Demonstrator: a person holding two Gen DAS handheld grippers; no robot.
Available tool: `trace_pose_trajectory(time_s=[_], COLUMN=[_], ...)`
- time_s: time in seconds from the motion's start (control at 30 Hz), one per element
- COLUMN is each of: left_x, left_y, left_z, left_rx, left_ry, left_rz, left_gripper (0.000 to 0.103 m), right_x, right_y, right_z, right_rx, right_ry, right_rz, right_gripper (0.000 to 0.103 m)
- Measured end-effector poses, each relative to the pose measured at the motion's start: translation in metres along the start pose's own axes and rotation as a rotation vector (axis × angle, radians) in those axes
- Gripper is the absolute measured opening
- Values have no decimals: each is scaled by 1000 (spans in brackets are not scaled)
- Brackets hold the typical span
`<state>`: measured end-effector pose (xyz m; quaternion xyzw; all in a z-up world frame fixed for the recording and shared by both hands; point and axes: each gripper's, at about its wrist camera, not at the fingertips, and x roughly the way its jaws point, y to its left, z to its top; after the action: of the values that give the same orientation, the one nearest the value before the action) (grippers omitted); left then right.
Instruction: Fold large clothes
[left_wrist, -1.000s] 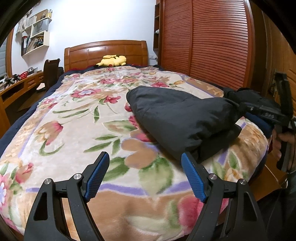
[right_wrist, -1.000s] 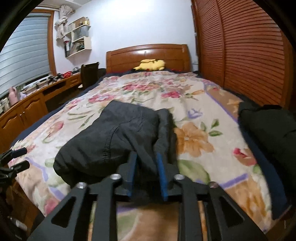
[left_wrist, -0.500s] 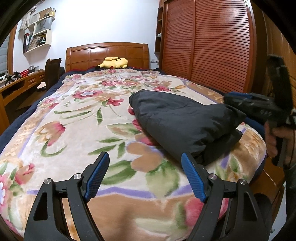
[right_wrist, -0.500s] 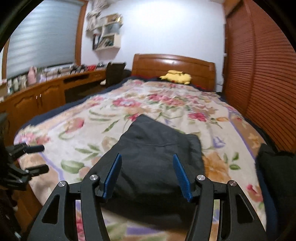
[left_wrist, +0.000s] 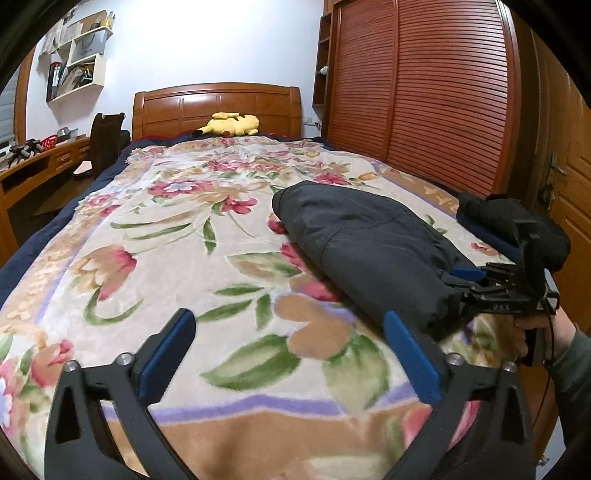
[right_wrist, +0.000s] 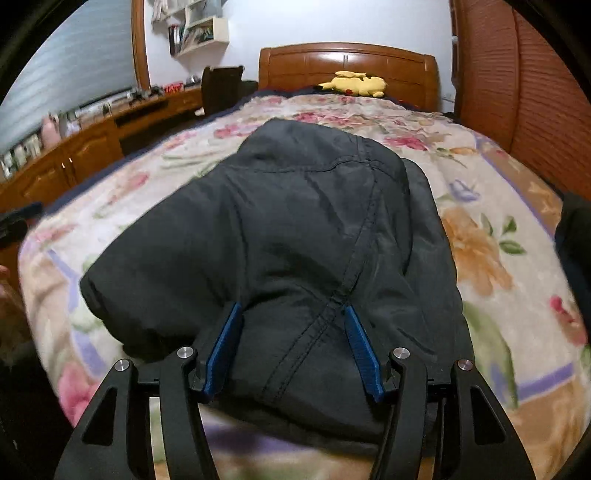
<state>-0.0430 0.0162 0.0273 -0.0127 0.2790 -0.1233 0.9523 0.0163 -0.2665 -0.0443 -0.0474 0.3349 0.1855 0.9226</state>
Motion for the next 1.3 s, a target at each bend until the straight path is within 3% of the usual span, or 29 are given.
trace_pose_trajectory(time_s=[0.5,1.07,1.3], left_x=[54,126,158], left_y=[-9,-27,-29], left_z=[25,66,85], left_rx=[50,128,146], left_ry=[22,66,82], left_rz=[-29,-35,-12], left_gripper=[103,103,103], right_x=[-17,-63,-65], right_y=[9,-3,-15], right_z=[-10,-41,-57], right_rx=[-73,-27,-5], right_ry=[-36,-134,-118], right_rz=[-95,-142,-157], right_gripper=[60,60,60])
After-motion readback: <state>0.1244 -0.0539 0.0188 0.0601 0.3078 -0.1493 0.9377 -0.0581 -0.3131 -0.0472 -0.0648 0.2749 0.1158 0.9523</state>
